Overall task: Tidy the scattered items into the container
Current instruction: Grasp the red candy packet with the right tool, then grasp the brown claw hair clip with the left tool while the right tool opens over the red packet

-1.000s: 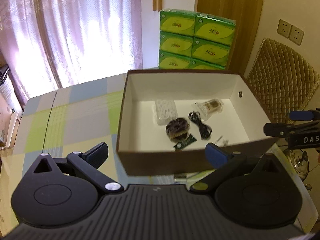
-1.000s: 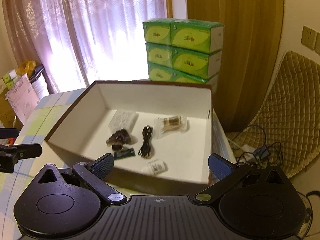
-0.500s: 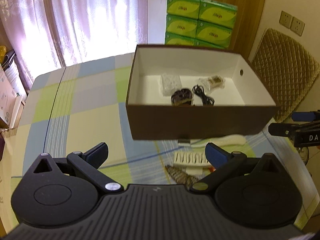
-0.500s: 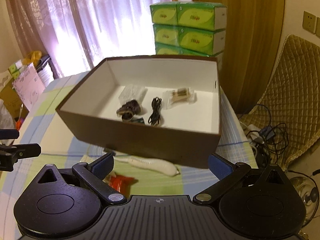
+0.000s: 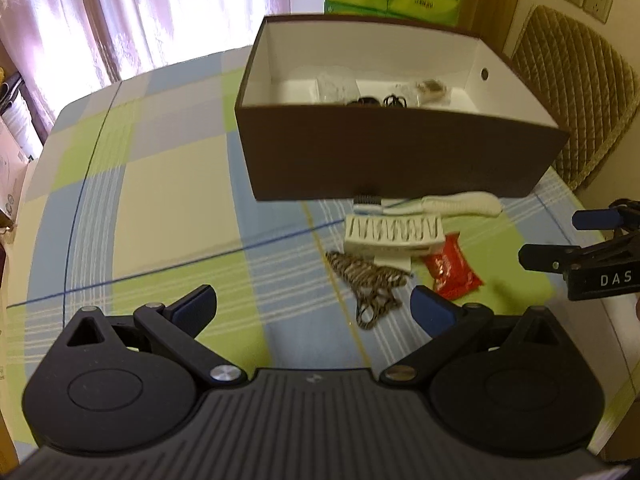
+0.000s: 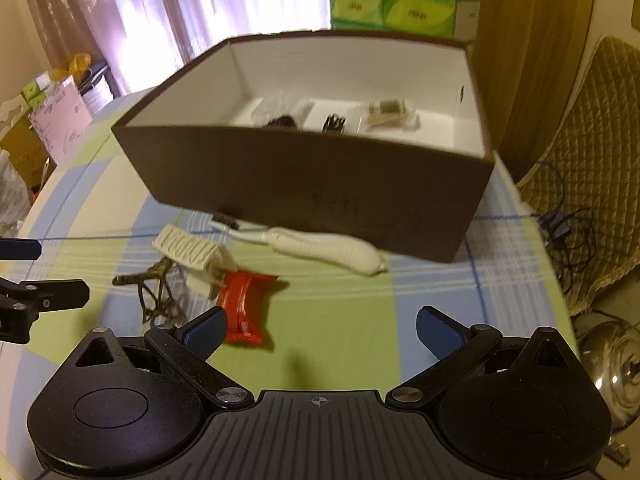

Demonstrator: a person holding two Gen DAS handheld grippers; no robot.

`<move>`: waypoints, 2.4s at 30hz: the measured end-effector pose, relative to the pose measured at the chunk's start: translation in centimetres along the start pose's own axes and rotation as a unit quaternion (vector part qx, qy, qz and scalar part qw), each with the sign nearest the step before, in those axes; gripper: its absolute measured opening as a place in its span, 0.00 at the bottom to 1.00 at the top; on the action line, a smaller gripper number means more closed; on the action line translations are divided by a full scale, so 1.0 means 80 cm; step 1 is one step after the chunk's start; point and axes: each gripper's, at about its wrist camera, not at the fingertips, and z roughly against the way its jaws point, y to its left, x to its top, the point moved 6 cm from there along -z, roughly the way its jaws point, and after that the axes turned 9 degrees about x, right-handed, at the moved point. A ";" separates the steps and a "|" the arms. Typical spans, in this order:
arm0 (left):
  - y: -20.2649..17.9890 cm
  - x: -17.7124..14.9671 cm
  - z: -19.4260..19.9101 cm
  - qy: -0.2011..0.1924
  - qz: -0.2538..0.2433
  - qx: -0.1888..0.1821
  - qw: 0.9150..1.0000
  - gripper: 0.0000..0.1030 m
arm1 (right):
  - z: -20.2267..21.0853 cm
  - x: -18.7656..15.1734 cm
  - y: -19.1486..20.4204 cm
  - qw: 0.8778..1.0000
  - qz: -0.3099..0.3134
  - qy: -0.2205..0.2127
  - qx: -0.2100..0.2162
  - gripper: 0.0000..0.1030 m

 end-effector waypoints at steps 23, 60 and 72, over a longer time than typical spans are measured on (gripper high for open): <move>0.005 -0.008 -0.040 0.044 0.009 -0.009 0.999 0.99 | -0.076 -0.013 0.041 0.997 0.040 0.031 0.061 0.68; -0.043 0.000 -0.105 0.040 -0.018 -0.036 0.998 0.50 | -0.050 -0.028 -0.017 0.999 -0.001 0.027 0.024 0.41; -0.017 -0.042 -0.076 0.037 -0.052 -0.044 0.997 0.19 | -0.022 -0.064 -0.013 0.997 0.015 0.038 0.063 0.41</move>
